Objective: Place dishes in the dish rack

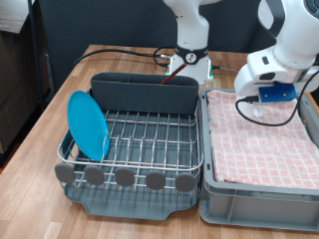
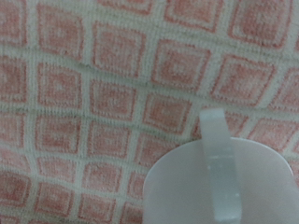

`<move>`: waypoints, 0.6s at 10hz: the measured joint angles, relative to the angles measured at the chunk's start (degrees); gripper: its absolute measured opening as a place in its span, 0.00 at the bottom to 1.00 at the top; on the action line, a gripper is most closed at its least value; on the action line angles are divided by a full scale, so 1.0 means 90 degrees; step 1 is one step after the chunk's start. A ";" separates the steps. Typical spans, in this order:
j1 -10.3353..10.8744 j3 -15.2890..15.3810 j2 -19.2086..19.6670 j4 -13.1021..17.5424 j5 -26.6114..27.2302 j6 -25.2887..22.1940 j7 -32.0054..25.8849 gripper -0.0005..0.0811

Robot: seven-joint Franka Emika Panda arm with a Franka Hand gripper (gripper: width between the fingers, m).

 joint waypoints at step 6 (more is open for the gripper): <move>-0.0011 -0.0024 0.0154 -0.0165 0.0001 0.0292 -0.0146 0.99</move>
